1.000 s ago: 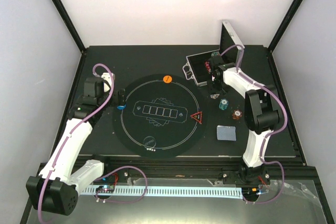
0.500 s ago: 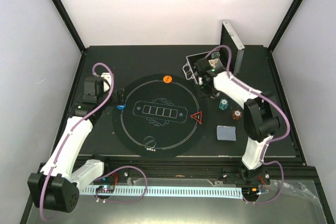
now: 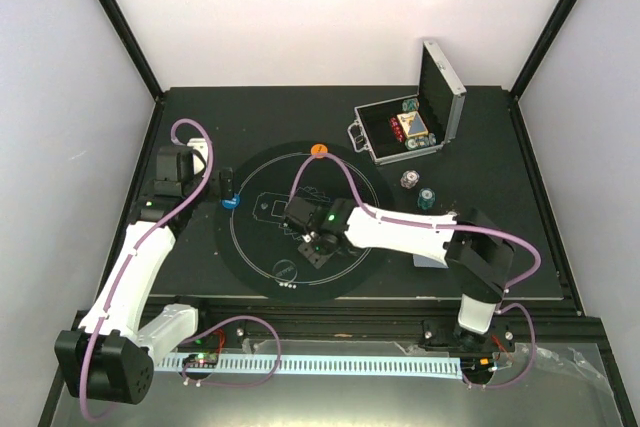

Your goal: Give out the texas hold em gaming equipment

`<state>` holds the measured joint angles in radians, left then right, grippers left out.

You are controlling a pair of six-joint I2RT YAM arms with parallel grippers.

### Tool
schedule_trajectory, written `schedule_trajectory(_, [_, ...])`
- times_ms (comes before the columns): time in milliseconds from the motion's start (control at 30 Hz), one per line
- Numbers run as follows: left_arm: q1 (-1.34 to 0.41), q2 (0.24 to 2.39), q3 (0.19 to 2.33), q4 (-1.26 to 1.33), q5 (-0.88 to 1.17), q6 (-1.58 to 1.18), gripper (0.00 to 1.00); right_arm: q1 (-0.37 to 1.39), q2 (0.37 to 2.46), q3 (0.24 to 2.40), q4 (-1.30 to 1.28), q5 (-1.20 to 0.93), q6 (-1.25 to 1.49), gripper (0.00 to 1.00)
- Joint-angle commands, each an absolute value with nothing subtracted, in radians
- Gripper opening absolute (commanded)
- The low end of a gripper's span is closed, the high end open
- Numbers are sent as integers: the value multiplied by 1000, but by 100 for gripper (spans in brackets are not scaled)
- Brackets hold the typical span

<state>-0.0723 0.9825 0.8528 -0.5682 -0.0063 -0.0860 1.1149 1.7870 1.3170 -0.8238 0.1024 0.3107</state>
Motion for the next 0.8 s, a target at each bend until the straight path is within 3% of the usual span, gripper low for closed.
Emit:
schedule_trajectory(0, [-65,980,862,-558,0,-92,99,1178,1815,1321,-781,94,335,38])
schedule_trajectory(767, [-65,982,861,-561,9,-89,99,1313,1949,1315,-721,84,339,39])
